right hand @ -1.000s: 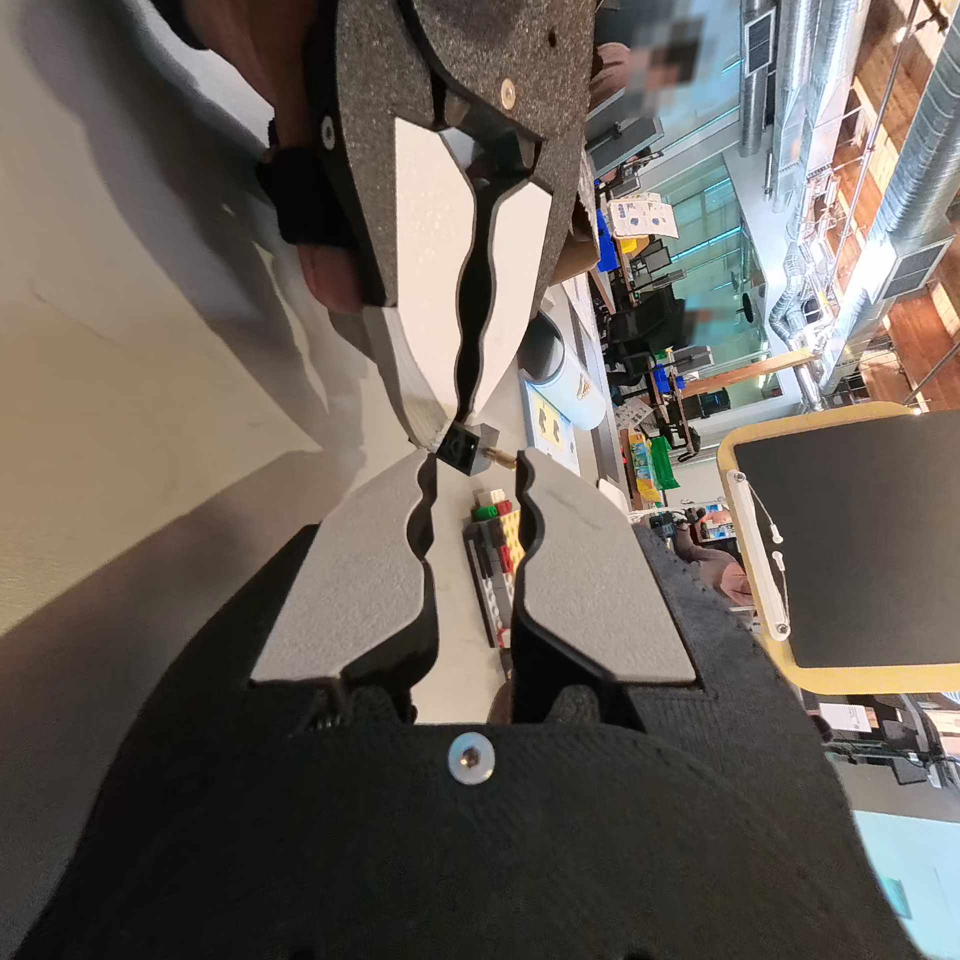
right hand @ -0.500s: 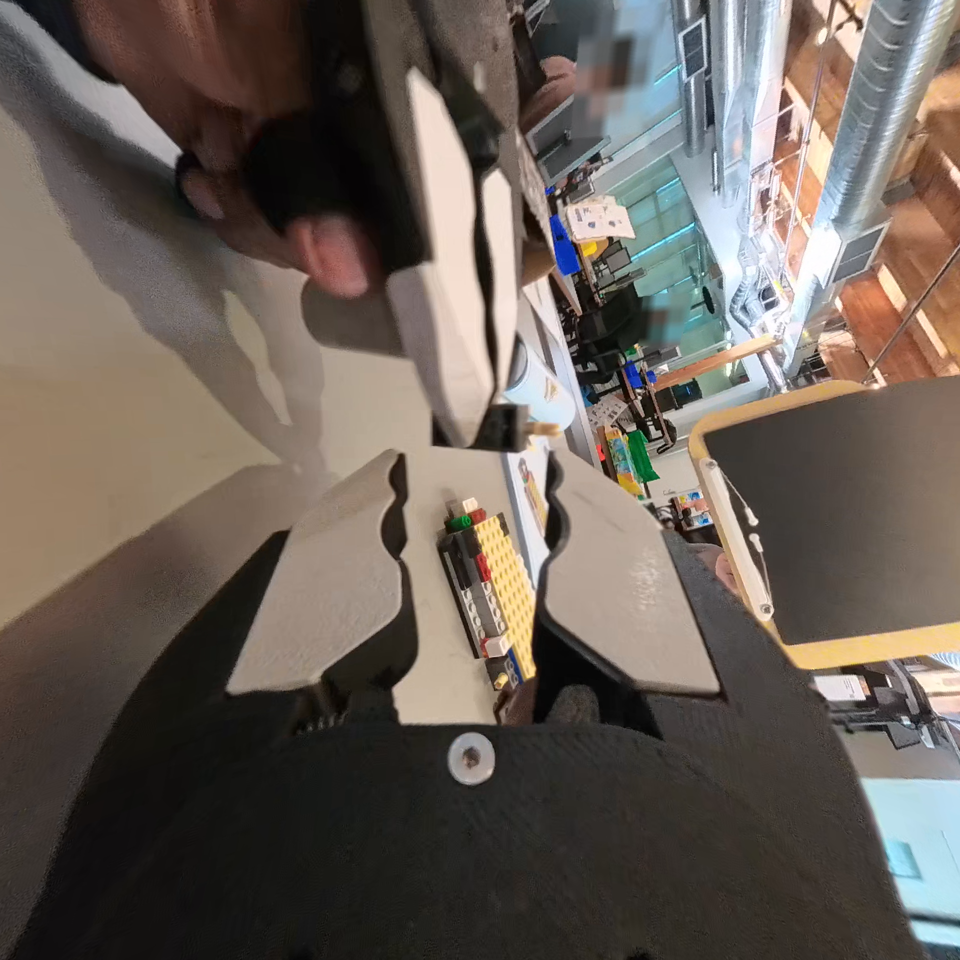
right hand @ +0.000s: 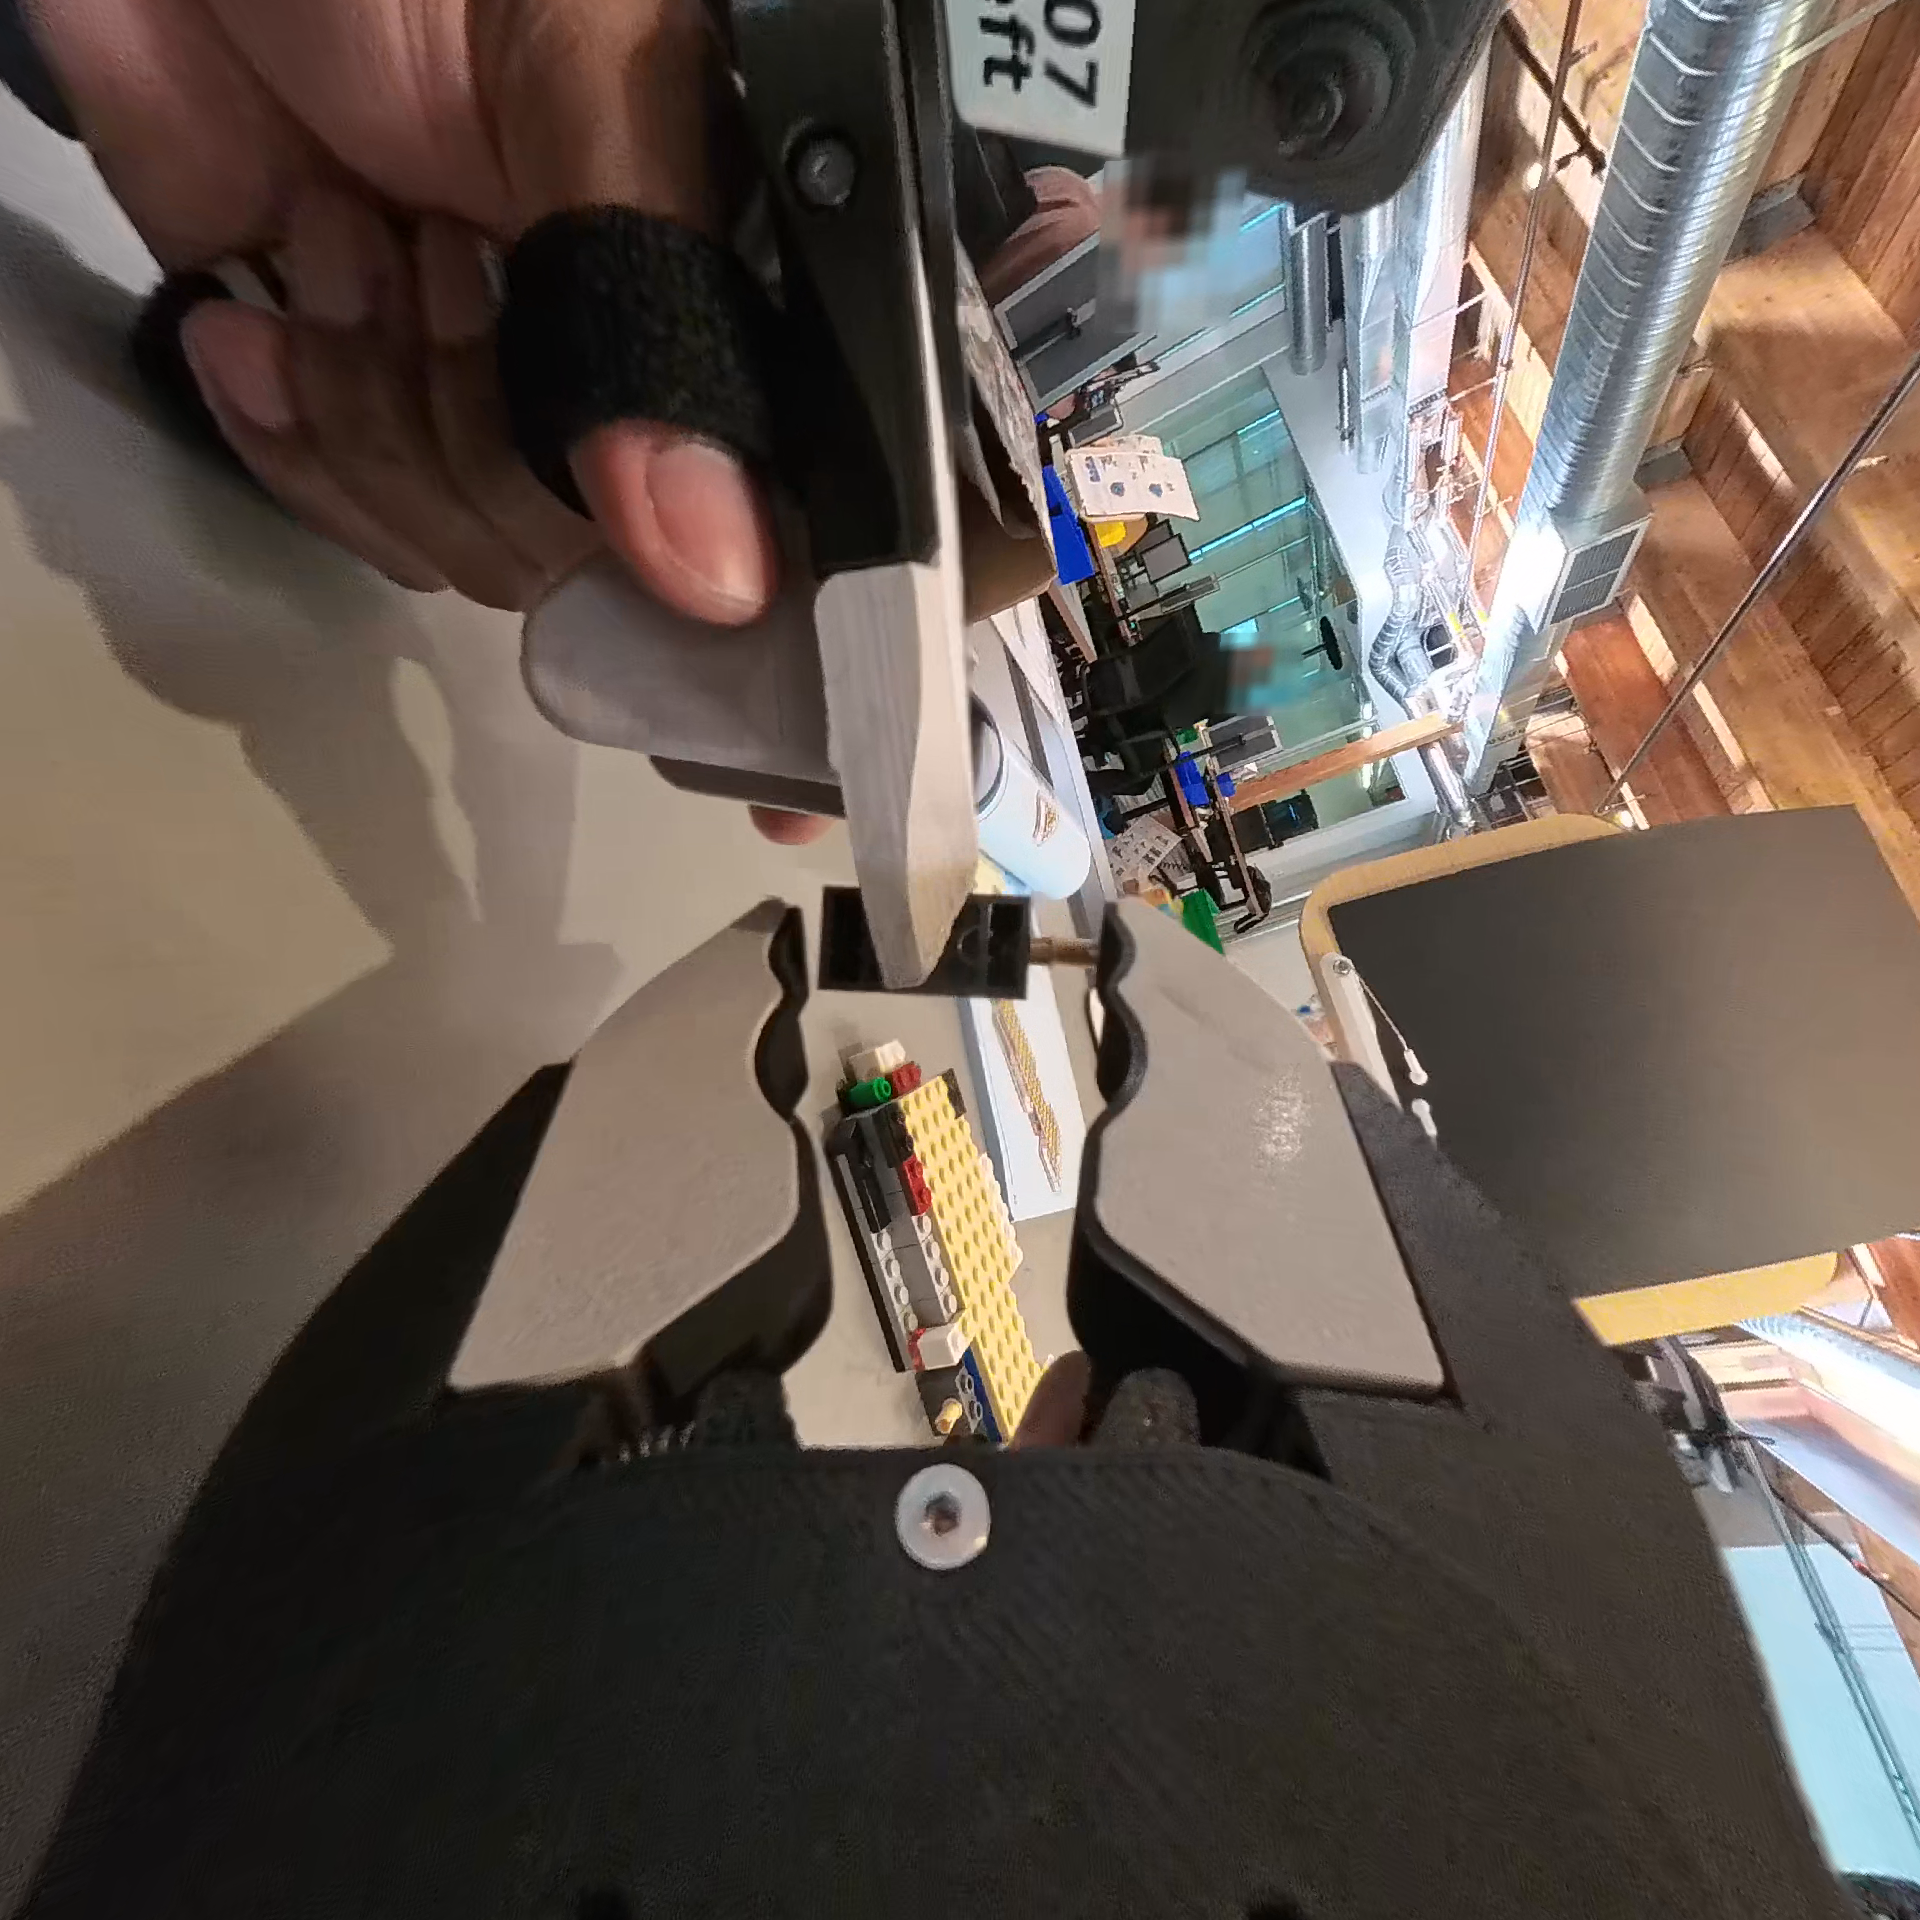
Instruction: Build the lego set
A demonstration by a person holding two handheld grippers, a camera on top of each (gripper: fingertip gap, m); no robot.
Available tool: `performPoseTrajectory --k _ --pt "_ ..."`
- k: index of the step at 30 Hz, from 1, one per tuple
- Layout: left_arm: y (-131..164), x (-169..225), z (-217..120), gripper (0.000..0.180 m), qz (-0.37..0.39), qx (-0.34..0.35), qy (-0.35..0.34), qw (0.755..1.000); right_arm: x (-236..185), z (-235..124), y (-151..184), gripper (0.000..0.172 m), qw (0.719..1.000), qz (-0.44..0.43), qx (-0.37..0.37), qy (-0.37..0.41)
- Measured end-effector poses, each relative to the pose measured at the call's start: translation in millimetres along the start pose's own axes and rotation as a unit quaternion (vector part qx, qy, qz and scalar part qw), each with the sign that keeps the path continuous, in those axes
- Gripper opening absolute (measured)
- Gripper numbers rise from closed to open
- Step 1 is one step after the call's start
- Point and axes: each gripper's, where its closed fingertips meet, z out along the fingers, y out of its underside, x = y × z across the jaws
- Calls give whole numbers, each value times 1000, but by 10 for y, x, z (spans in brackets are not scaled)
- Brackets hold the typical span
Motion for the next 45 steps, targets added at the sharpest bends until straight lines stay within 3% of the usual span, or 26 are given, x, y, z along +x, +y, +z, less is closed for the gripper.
performPoseTrajectory --k 23,29,35,45 --pt "32 -25 65 5 -31 -8 -8 999 -59 -12 79 45 999 23 -12 -42" --pt "17 -46 69 6 -52 1 -5 999 -26 4 109 46 999 19 -19 -23" --pt "1 -169 23 26 -85 15 -27 996 103 -6 189 46 999 34 -35 14" --pt "-1 -110 70 24 -70 11 -23 997 117 -4 138 46 998 42 -26 27"
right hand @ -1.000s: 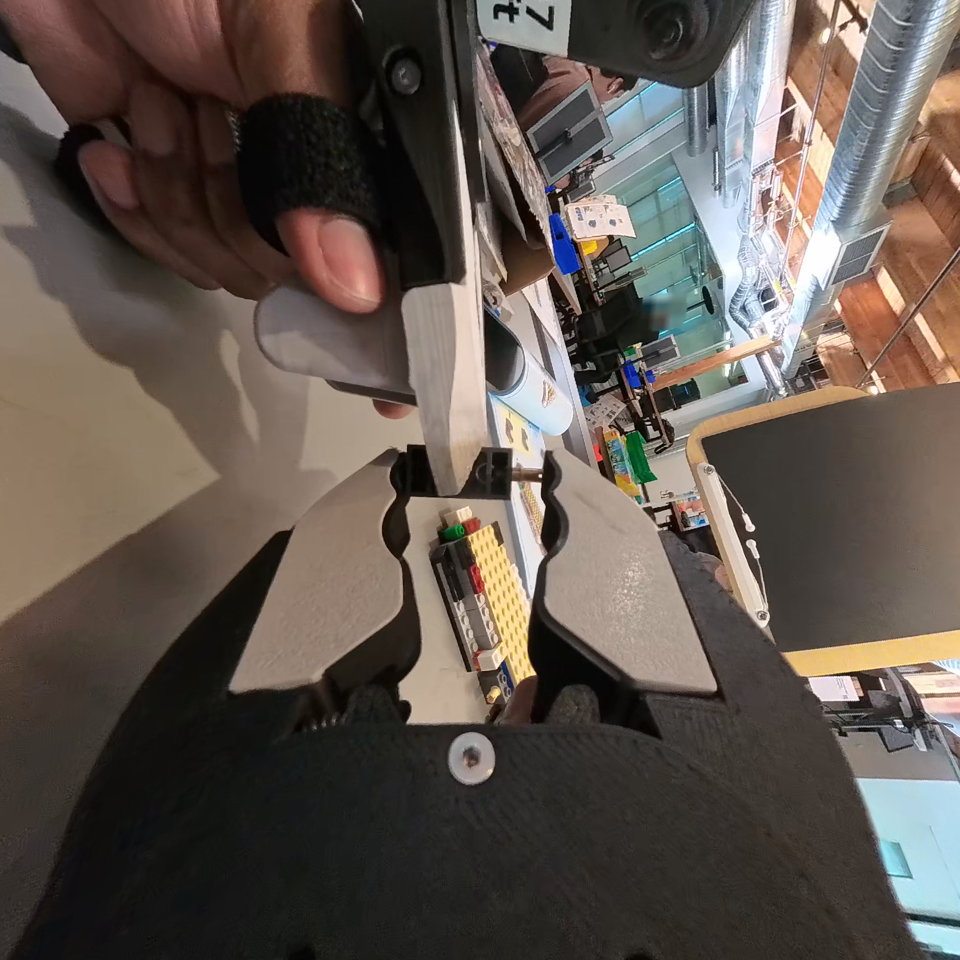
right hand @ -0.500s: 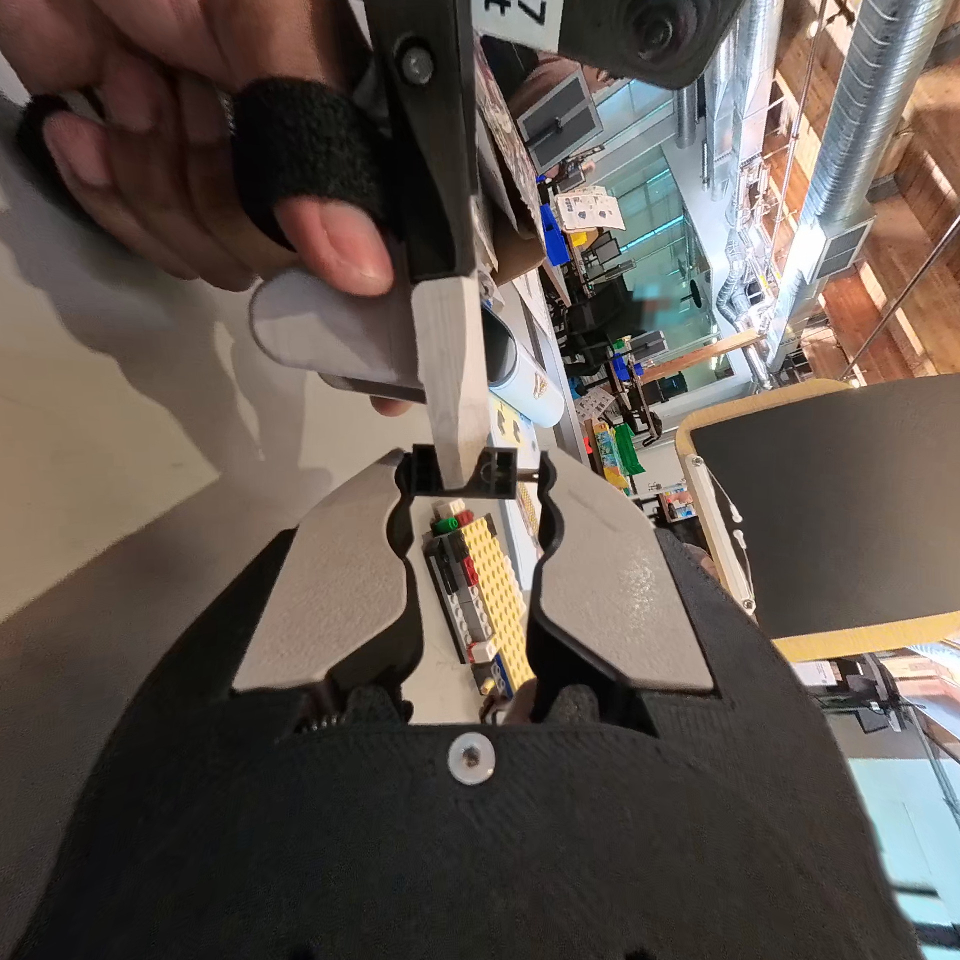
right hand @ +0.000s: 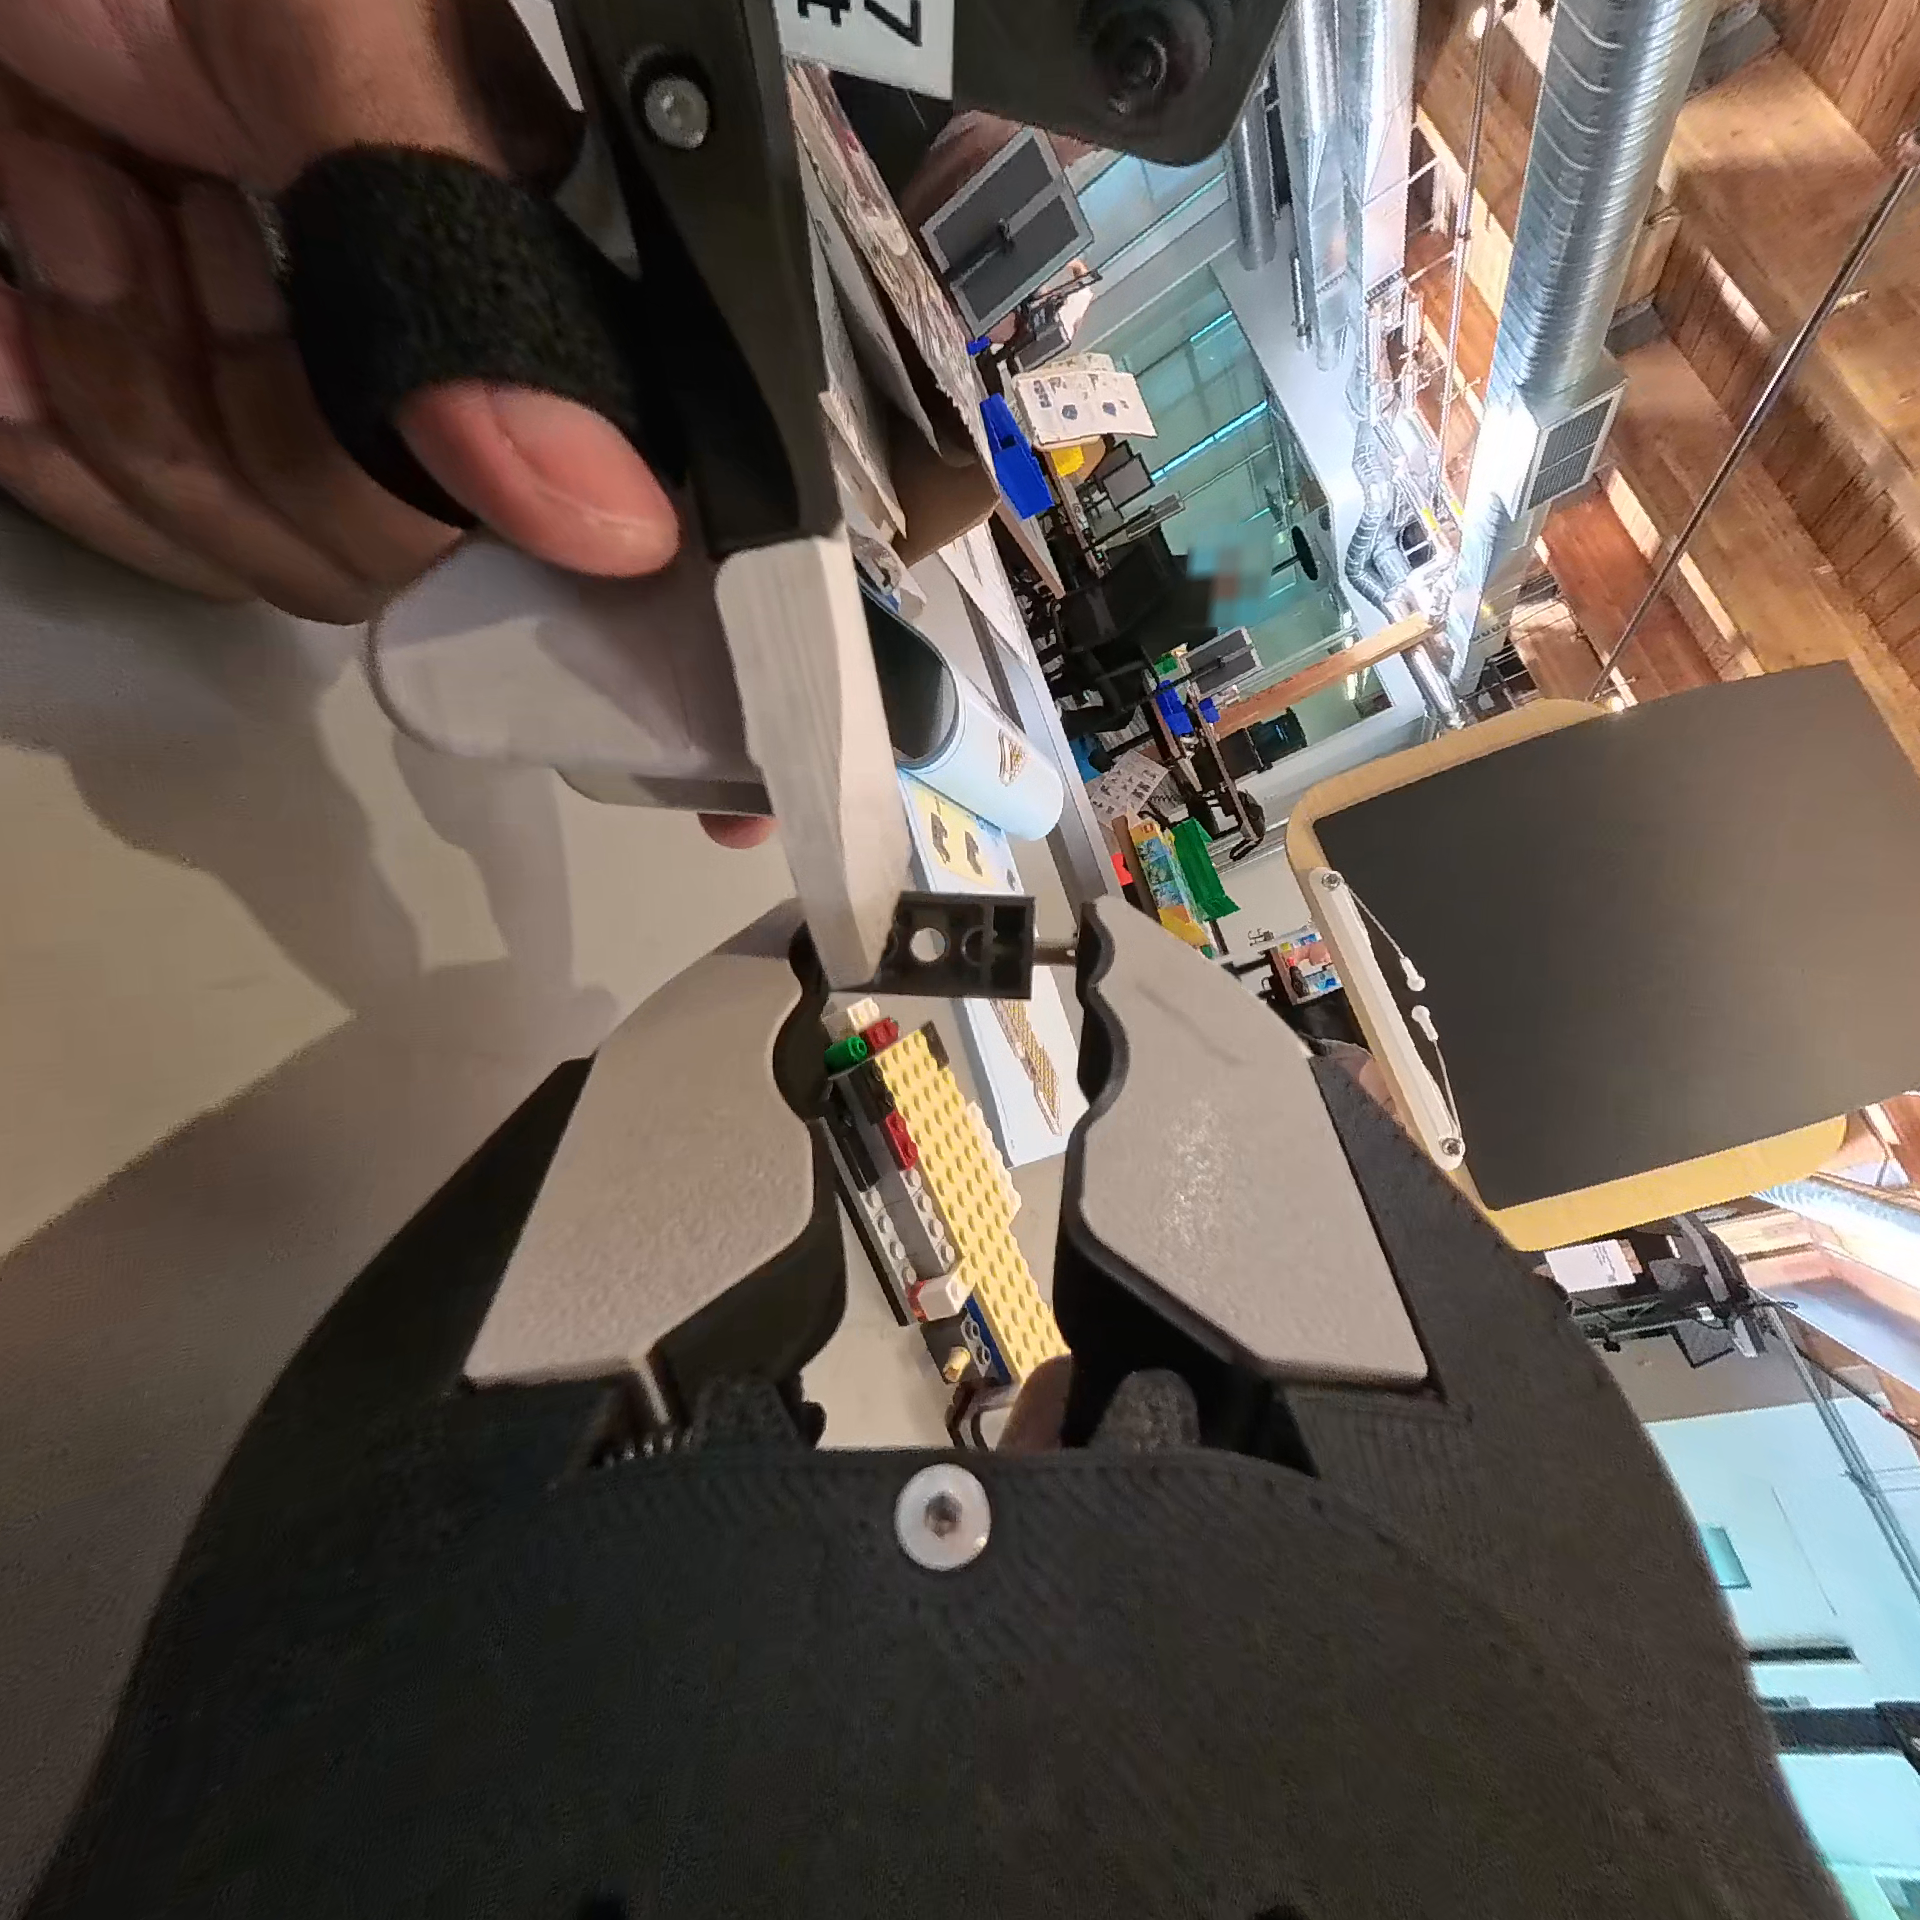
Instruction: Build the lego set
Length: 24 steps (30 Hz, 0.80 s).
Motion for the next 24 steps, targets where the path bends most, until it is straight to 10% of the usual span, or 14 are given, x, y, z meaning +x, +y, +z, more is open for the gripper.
performPoseTrajectory --k 8,24 --pt "-8 -163 -96 16 101 -19 -93 990 -18 -18 106 51 999 -26 -21 -22" --pt "351 -383 -275 15 403 -241 -223 854 -352 7 38 39 975 -43 -67 -206"
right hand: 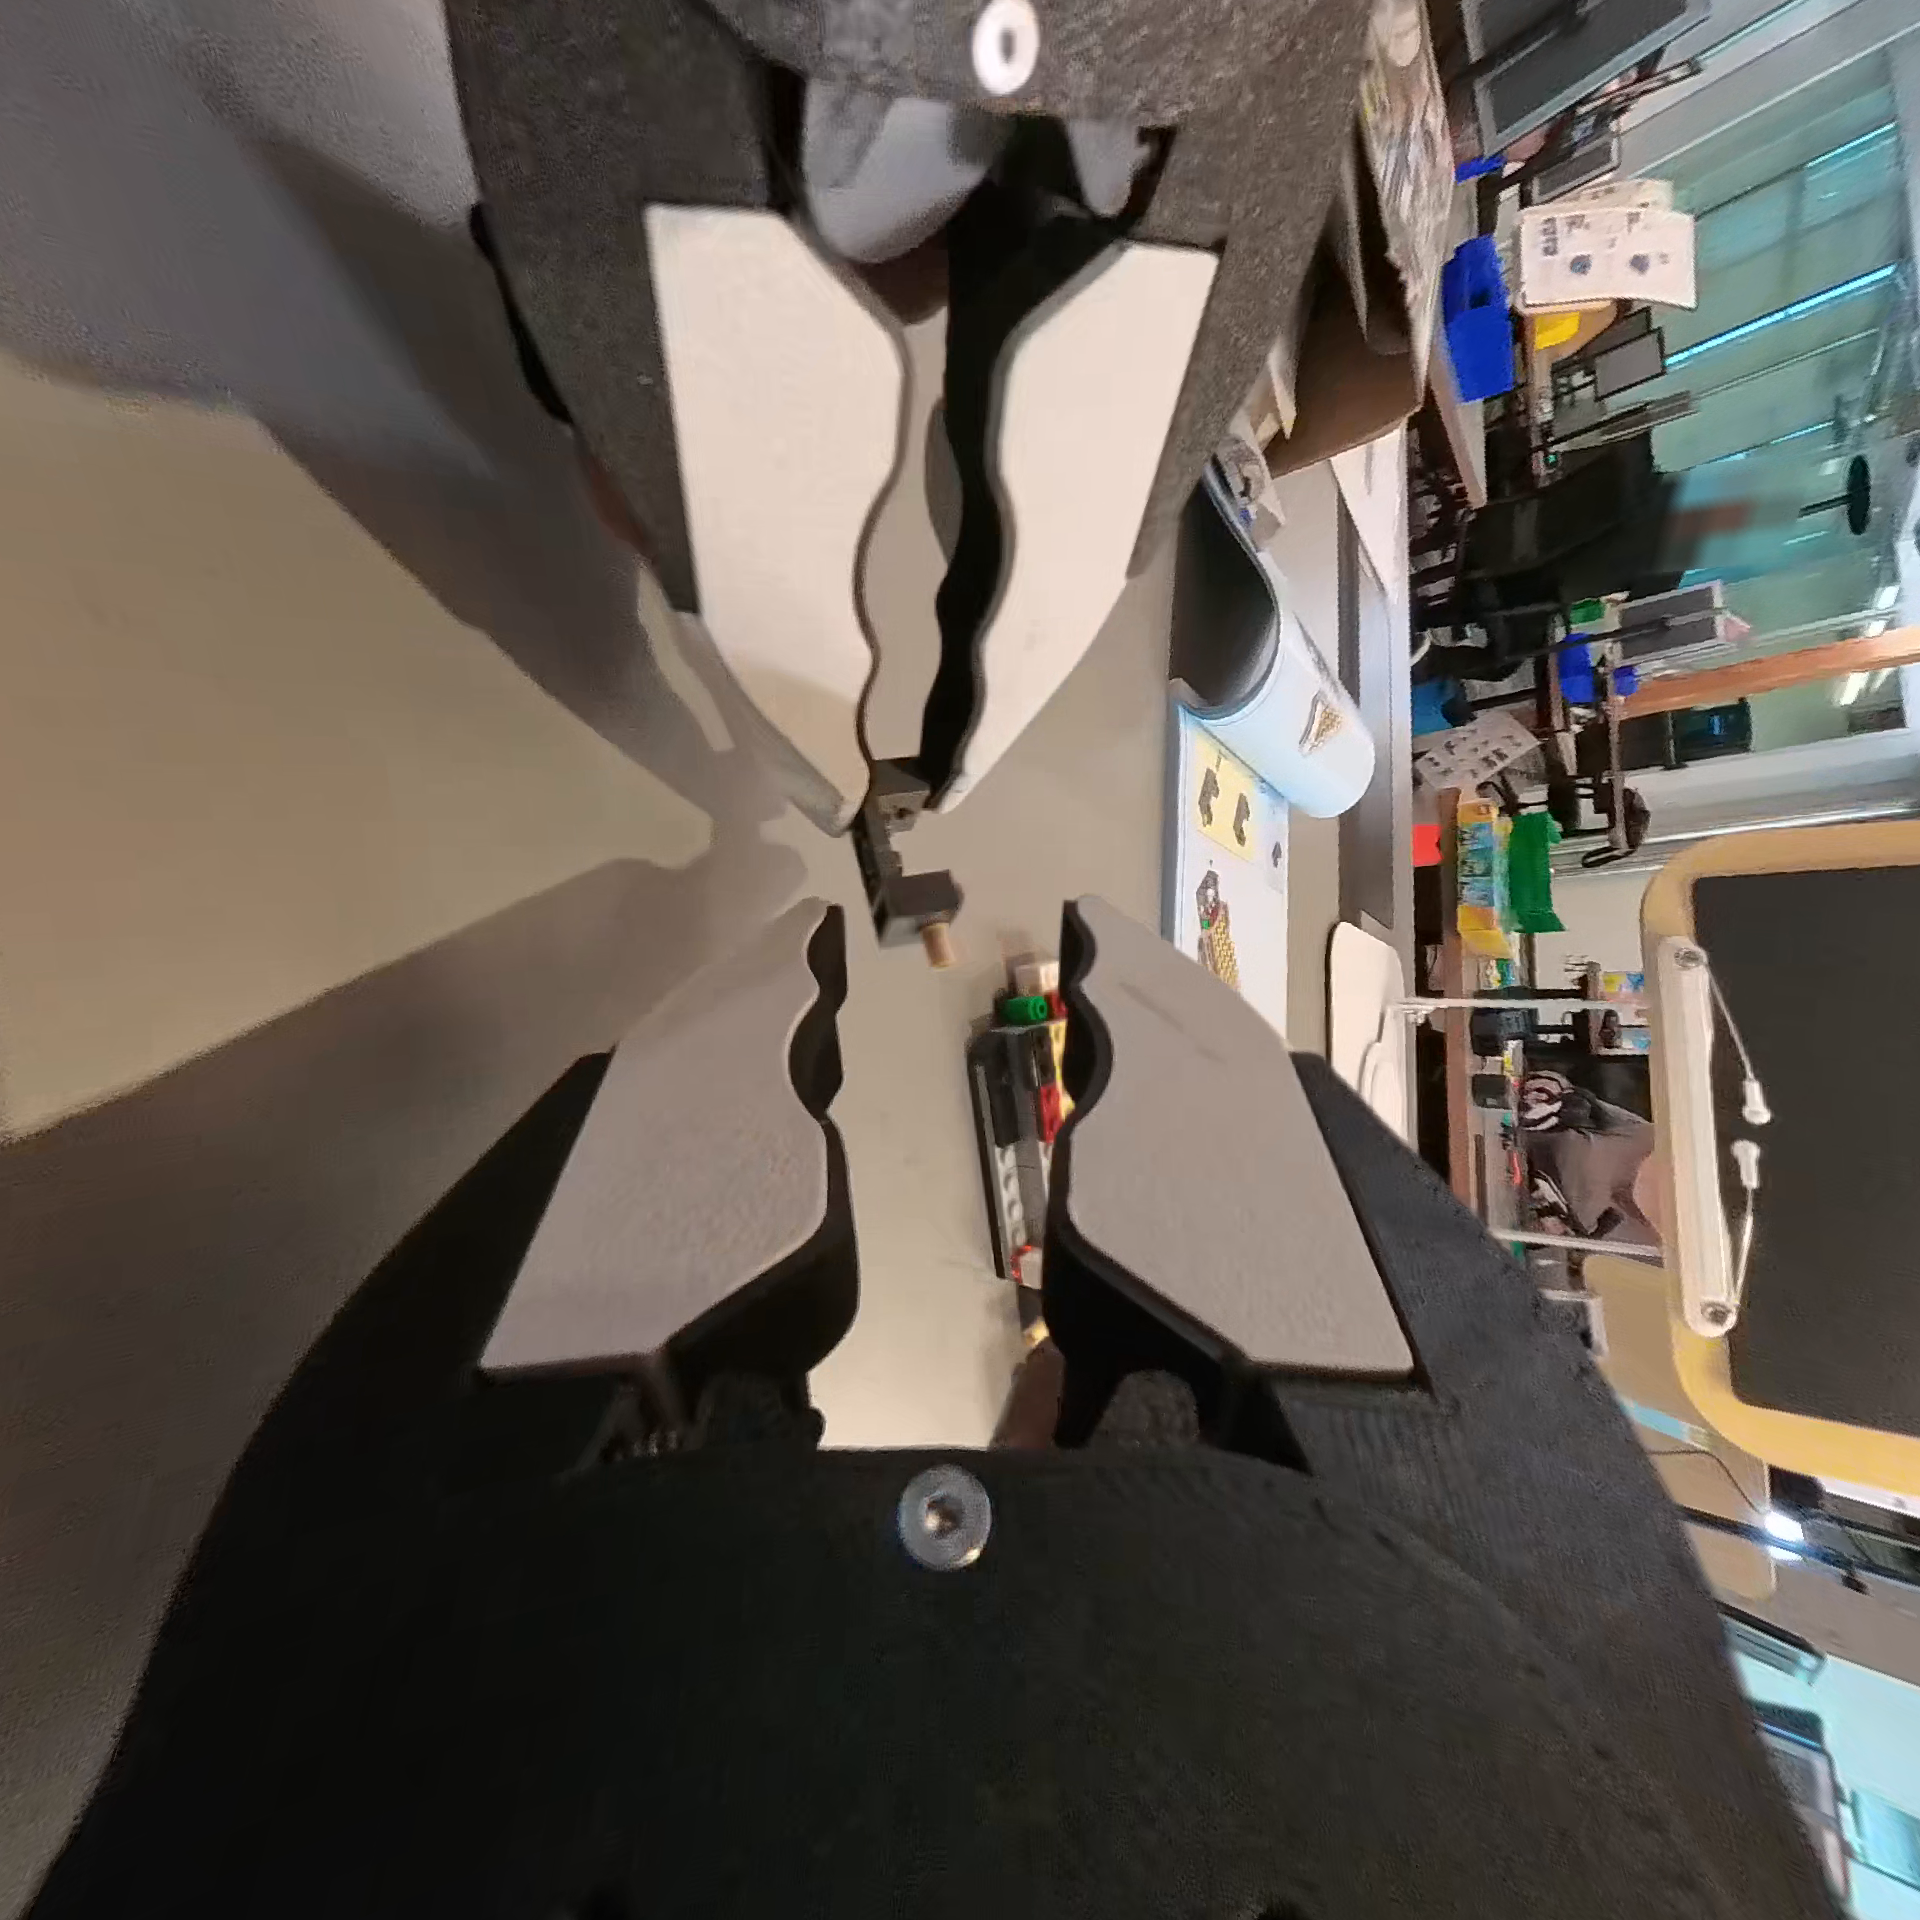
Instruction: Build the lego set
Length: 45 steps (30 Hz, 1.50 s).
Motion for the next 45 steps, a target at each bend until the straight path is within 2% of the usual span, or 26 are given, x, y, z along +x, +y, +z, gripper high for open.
performPoseTrajectory --k 3,9,13,17,20,22,25,29,34,39,45 --pt "21 55 1 16 40 -2 7 999 -47 16 -28 38 1000 7 3 -22" --pt "32 68 31 16 54 -2 5 999 -164 73 4 35 998 -1 -15 -54" --pt "5 73 36 16 67 5 -2 998 -195 103 47 16 998 -6 -28 -58" --pt "-63 -11 26 19 16 47 -16 999 -75 84 69 15 1000 7 -14 -22" --pt "-129 -93 -26 31 -66 103 3 992 93 2 53 15 997 65 38 17" --pt "-199 -142 -73 33 -138 153 31 978 192 -82 14 15 988 120 94 29" --pt "-351 -204 -152 34 -242 225 85 940 290 -168 -30 15 962 220 159 22" --pt "-518 -261 -271 33 -320 299 138 888 372 -271 -149 15 919 310 244 2" --pt "-643 -295 -434 24 -371 377 191 827 436 -404 -307 15 857 393 331 -39" --pt "-711 -319 -522 24 -400 416 221 786 468 -430 -354 15 804 461 367 -75" --pt "-779 -367 -609 19 -425 457 237 745 452 -430 -380 15 773 494 386 -97"
